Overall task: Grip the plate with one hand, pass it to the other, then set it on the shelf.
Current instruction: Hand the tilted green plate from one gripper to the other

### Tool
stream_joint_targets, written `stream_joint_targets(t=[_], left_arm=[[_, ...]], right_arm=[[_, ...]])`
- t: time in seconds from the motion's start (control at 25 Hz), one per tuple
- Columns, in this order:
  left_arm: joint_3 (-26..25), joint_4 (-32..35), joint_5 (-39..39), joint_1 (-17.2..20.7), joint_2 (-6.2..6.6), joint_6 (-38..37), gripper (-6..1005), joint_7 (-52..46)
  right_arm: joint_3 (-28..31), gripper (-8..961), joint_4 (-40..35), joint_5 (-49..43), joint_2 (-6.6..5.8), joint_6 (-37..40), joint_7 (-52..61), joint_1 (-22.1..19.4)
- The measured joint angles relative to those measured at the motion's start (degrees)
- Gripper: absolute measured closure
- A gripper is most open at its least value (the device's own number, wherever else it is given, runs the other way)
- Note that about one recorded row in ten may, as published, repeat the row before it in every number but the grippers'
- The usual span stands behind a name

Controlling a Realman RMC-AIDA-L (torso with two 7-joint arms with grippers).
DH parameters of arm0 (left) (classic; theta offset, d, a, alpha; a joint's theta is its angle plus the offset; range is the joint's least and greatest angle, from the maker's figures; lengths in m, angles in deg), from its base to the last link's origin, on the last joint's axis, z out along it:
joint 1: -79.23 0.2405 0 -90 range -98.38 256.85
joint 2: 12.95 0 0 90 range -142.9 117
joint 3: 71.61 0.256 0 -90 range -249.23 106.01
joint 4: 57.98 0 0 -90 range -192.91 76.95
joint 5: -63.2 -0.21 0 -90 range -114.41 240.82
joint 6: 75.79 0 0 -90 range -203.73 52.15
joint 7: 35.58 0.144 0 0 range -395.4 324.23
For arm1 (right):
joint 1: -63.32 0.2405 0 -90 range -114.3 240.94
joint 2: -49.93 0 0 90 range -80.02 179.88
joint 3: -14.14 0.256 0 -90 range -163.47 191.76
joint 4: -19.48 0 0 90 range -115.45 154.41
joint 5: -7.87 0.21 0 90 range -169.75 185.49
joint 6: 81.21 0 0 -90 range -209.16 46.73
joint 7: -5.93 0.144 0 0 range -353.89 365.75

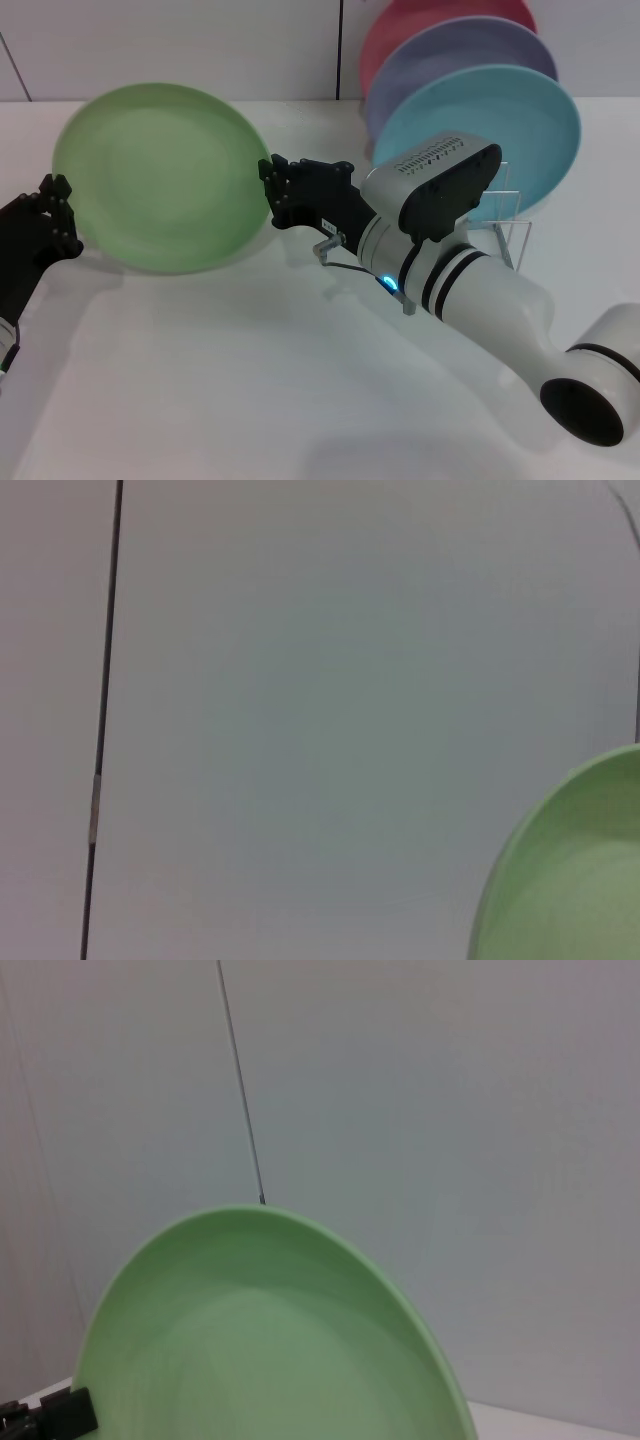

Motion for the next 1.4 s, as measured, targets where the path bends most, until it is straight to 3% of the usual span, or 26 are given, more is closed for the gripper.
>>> stream_joint_targets(t=[1.4], left_arm=[[-0.6,-0.1,-1.2,0.0,0.00,-0.4,854,0.4]], right_arm=[[0.1,873,0.2,0.0,0.00,0.0,0.0,-0.1]])
